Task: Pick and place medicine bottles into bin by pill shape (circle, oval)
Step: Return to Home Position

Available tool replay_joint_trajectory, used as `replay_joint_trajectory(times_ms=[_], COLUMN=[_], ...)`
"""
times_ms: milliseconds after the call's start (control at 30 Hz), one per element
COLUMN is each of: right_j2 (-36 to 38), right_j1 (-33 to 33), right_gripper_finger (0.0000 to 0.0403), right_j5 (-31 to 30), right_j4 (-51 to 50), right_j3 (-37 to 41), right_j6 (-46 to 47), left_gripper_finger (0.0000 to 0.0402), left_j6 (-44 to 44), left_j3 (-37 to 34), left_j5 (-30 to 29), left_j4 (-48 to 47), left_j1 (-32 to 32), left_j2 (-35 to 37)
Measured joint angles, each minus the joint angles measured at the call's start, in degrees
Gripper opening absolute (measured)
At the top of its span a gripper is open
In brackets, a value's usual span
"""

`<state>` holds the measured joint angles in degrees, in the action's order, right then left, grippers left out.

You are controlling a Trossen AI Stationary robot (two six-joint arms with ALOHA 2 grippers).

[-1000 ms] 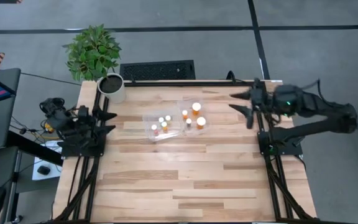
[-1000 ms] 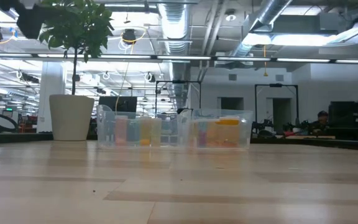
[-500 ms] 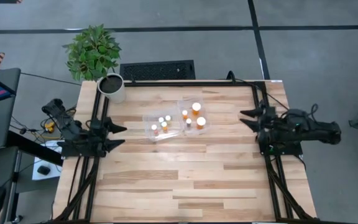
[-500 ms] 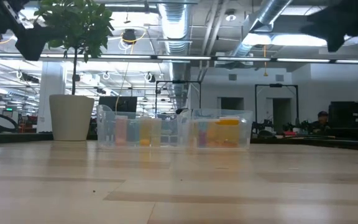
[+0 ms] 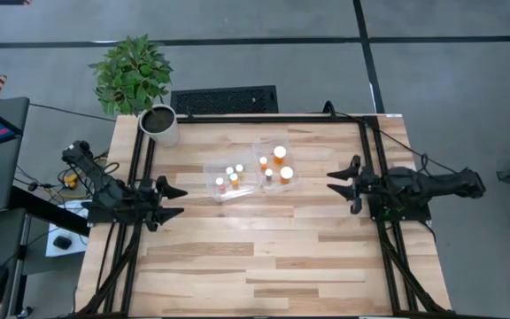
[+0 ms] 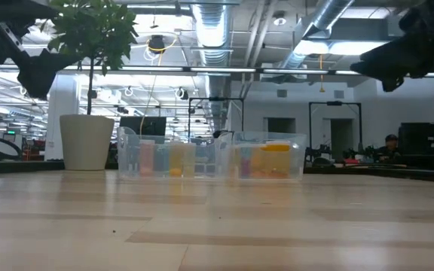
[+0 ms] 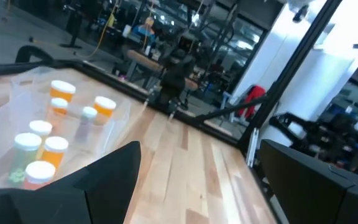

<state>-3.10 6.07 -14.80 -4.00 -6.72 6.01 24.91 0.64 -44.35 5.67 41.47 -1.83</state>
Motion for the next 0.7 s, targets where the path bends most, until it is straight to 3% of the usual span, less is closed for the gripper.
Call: replay_joint_trajectory(times_ms=[200,700], right_j2=[0.4,0.5], right_j1=[0.3,1.2], right_gripper_finger=[0.0176,0.0172], right_j5=[0.0,-0.1], right_j4=[9.0,8.1], right_j3=[6.2,6.3], right_j6=[-0.1,-3.0], left_gripper_finger=[0.0322,0.0322], left_j6=[0.3,-1.5], left_j3=[0.0,-0.1], left_j5=[0.2,0.6], left_j4=[-0.8,-0.8], left_j1=[0.0,0.0], left_j2=[-0.1,-4.3])
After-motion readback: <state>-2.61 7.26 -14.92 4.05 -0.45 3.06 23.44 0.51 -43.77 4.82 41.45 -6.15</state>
